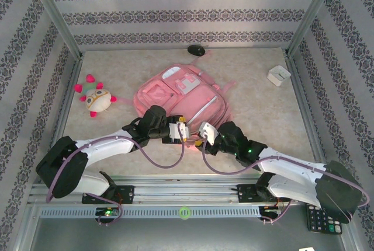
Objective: Pack books, pencil case, and school supplies into a backpack
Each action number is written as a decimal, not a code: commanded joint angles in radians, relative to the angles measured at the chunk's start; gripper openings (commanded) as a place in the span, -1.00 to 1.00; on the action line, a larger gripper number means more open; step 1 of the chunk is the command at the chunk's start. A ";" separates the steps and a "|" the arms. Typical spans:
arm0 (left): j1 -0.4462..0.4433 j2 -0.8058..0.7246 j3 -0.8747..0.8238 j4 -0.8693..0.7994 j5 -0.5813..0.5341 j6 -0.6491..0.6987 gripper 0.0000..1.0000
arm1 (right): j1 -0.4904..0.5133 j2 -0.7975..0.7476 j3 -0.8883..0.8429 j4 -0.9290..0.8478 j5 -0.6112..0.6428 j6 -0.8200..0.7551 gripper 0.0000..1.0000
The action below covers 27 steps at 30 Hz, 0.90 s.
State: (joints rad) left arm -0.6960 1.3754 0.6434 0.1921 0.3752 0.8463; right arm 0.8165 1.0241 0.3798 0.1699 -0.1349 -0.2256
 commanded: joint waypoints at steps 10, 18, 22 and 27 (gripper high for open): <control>0.005 0.092 0.028 0.035 -0.039 0.212 0.29 | 0.013 -0.060 -0.030 0.074 0.028 -0.001 -0.02; 0.002 0.142 -0.008 0.204 -0.058 0.200 -0.19 | 0.011 -0.088 -0.097 0.099 0.037 0.032 -0.04; 0.000 0.150 -0.013 0.230 -0.045 0.175 -0.71 | 0.008 -0.086 -0.104 0.106 0.044 0.032 -0.05; 0.004 0.123 -0.004 0.161 0.026 0.112 -0.95 | 0.003 -0.035 -0.114 0.183 0.093 0.015 -0.05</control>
State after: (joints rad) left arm -0.6983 1.5204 0.6369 0.3412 0.3431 1.0176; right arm 0.8158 0.9653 0.2817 0.2714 -0.0849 -0.2092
